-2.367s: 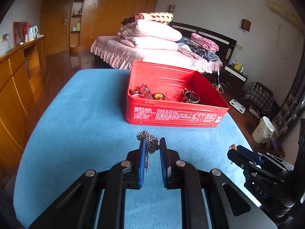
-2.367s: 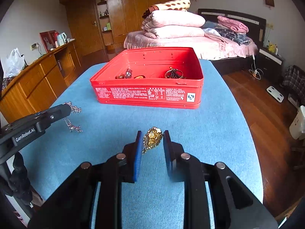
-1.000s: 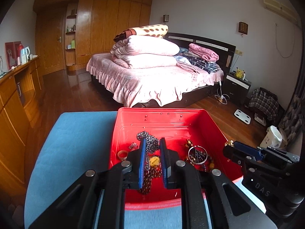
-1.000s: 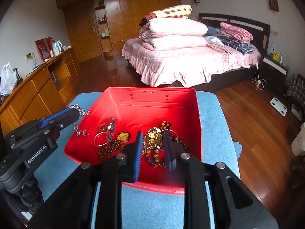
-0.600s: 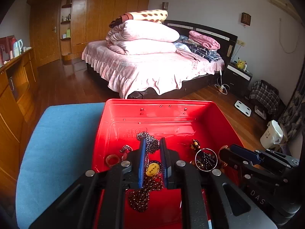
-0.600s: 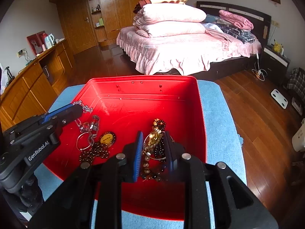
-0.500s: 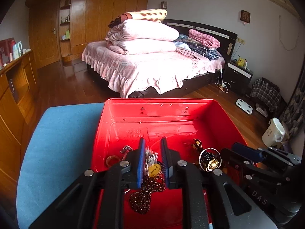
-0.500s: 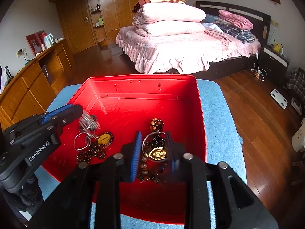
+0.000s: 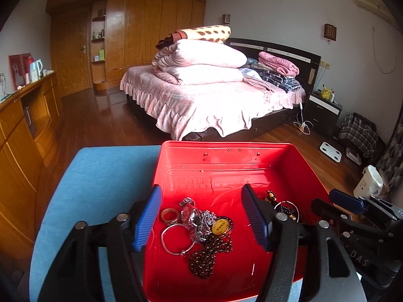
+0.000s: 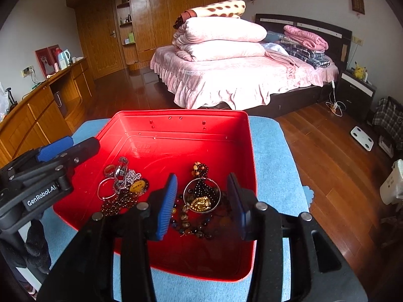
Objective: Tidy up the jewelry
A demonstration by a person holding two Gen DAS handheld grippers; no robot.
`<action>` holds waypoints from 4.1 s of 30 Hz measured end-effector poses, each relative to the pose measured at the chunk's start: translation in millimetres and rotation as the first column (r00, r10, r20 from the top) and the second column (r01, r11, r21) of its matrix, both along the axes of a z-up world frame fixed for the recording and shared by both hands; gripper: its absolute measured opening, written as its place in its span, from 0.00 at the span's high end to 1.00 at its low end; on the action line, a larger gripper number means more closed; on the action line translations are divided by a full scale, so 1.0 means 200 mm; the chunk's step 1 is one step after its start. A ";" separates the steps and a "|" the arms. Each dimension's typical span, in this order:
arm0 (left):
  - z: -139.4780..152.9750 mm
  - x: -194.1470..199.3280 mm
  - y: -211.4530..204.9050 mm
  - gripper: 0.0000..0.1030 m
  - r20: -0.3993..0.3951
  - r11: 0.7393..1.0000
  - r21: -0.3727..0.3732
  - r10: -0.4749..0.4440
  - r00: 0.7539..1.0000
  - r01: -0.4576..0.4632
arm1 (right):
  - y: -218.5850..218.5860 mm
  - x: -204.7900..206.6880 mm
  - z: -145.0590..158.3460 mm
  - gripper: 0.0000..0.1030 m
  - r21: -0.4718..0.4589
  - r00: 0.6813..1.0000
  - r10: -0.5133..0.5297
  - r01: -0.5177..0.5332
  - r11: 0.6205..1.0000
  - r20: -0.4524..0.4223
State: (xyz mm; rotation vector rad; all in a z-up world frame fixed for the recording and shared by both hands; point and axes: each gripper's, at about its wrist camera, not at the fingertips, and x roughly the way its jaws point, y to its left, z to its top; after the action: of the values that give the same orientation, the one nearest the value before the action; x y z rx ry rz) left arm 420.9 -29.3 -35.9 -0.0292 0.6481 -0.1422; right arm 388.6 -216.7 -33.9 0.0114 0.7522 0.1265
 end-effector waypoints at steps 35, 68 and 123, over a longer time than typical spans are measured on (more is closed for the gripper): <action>0.19 -0.88 0.23 0.06 0.274 0.998 0.006 0.061 0.960 -0.065 | -0.03 -0.81 0.17 0.05 0.067 0.976 -0.012 -0.002 0.998 0.219; 0.29 -1.22 0.26 0.06 0.380 0.997 0.046 0.034 0.925 -0.056 | 0.01 -1.12 0.35 0.05 0.032 0.937 0.001 -0.013 0.999 0.349; 0.31 -1.26 0.25 0.06 0.392 0.998 0.035 0.039 0.919 -0.058 | 0.01 -1.17 0.38 0.05 0.008 0.918 0.009 -0.013 1.000 0.396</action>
State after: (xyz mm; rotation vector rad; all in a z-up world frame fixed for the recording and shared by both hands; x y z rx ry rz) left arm 169.0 20.5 26.4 0.0279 0.2486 -0.0811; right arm 154.8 -215.3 42.5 -0.0083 0.3448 0.1381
